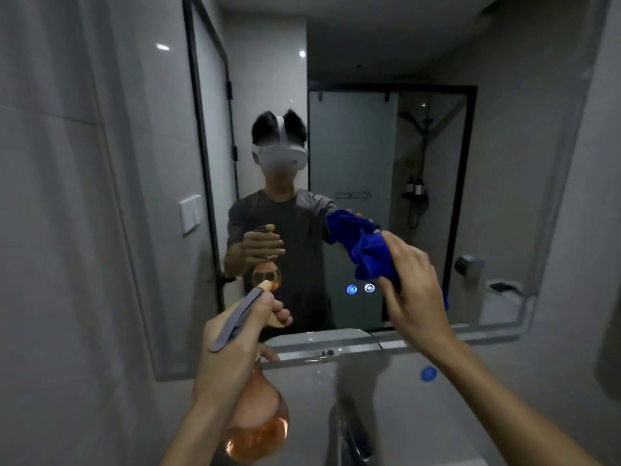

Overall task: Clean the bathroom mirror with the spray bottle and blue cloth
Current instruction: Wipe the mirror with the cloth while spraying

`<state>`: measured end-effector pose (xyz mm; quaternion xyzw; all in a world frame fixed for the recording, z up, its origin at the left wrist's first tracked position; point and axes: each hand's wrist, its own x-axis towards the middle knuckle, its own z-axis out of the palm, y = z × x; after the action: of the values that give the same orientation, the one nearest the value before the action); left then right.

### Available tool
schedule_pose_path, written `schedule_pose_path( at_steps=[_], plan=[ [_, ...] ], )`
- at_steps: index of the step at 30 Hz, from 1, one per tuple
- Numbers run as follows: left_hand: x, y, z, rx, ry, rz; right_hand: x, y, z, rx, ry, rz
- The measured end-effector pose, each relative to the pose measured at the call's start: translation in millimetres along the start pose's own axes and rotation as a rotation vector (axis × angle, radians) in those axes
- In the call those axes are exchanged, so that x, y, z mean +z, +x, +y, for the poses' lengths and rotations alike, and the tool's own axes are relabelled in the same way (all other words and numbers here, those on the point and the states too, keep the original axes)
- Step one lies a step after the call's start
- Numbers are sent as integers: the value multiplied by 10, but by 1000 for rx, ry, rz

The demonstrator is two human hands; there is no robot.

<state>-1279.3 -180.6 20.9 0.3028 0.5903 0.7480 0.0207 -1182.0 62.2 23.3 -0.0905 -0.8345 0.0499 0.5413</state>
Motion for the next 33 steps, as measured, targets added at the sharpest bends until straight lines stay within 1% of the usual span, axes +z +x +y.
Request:
schedule_pose_path(
  at_steps=[4,10,15,20,26,29,33],
  plan=[
    [439,-280,20,-4,-36,-64,-452,-279,447,205,186,39],
    [1228,-728,-26,2,-16,-106,-1123,-675,1139,446,324,-20],
    [1850,-975,-264,-75,23,-112,-1472,-1002,1751,543,366,-38],
    [2364,-1089,-577,-161,79,-118,-1511,-1185,2240,645,422,-39],
    [2824,-1012,-886,-221,148,-174,-1417,-1298,2480,689,502,-3],
    [3017,-925,-976,-239,143,-172,-1400,-1330,2598,692,508,22],
    [3209,-793,-1055,-221,182,-168,-1388,-1354,2799,713,487,72]
  ],
)
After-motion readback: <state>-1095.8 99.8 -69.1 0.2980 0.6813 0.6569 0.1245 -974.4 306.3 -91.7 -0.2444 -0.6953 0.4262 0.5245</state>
